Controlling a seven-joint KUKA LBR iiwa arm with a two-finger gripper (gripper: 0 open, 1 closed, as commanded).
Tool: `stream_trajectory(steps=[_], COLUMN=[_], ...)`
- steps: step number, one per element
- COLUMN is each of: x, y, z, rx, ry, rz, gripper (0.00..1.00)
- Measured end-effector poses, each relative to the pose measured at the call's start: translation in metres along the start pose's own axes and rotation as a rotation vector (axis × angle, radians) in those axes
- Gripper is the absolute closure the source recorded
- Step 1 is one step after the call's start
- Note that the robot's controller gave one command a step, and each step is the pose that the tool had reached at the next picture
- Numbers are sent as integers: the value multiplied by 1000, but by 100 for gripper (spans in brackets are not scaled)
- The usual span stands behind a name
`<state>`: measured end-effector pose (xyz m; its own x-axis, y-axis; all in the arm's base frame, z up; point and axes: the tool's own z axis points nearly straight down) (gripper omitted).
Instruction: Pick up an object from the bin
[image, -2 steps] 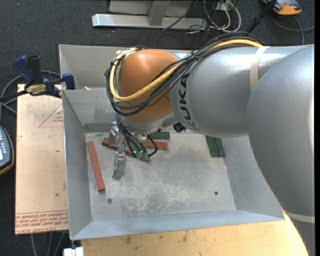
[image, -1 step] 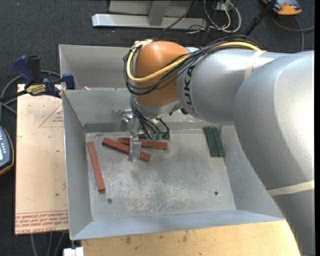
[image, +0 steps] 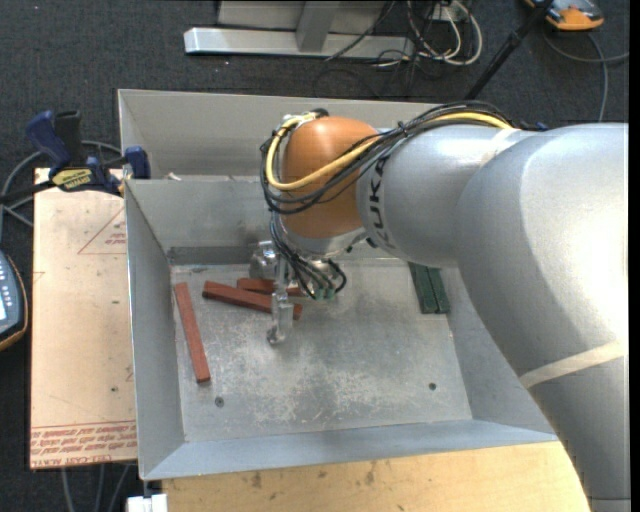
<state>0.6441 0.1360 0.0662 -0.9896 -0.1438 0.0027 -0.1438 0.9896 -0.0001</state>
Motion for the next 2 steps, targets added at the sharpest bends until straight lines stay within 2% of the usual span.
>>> stream_trajectory(steps=[1,2], x=[-2,26], y=[2,11], z=[-4,-151], rx=[-2,-1], ry=[-5,-13], rz=[-2,-54], gripper=[100,100])
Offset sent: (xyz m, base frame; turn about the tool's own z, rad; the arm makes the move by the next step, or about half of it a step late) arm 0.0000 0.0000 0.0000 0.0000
